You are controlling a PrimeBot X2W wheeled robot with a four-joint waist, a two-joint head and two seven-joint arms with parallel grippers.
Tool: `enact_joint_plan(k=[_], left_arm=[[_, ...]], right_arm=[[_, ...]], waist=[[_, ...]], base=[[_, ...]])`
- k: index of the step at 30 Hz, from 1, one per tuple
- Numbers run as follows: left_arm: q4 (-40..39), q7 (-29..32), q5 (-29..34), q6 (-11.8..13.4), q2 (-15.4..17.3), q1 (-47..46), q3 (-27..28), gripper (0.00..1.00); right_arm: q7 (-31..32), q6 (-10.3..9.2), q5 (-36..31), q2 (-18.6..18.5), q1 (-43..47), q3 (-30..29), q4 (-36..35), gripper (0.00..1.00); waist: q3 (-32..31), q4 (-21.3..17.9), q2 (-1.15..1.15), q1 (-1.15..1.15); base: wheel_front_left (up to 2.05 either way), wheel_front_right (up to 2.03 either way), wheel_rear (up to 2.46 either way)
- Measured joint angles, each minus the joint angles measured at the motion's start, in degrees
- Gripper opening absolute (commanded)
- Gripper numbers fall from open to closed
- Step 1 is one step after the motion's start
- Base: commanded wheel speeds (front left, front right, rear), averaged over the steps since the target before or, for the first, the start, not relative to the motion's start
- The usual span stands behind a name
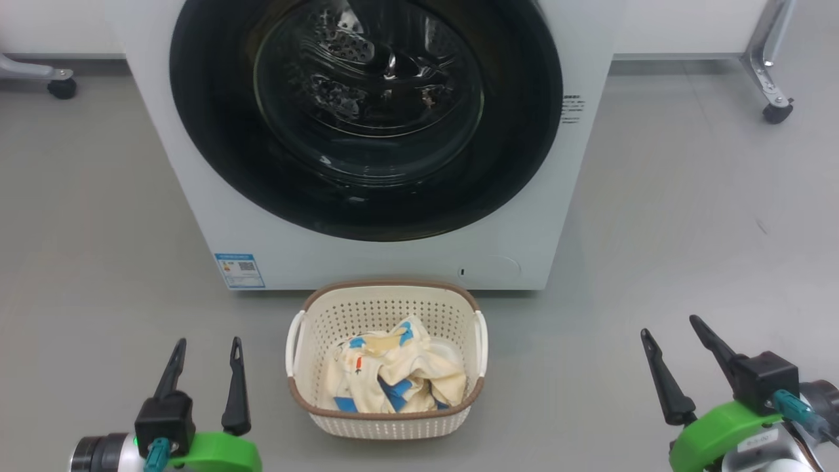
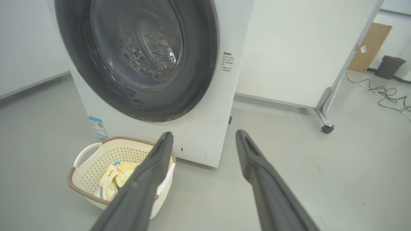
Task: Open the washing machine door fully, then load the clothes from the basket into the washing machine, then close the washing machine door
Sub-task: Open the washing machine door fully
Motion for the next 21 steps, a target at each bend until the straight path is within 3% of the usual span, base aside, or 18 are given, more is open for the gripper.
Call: enact_joint_plan(k=[12, 21], left_arm=[[-0.4, 0.0, -0.9, 0.3, 0.0, -0.3, -0.1, 1.0], [-1.2, 0.0, -1.1, -0.1, 0.1, -1.1, -0.5, 1.0]], right_arm=[[0.0, 0.0, 0.0, 0.0, 0.0, -0.6, 0.0, 1.0], [0.0, 0.0, 0.0, -0.1, -0.1, -1.2, 0.0, 1.0]], waist=[[0.3, -0.5, 0.0, 0.0], [0.6, -0.8, 0.0, 0.0]], base=[[1.18, 1.18, -2.36], [0.57, 0.57, -1.14]])
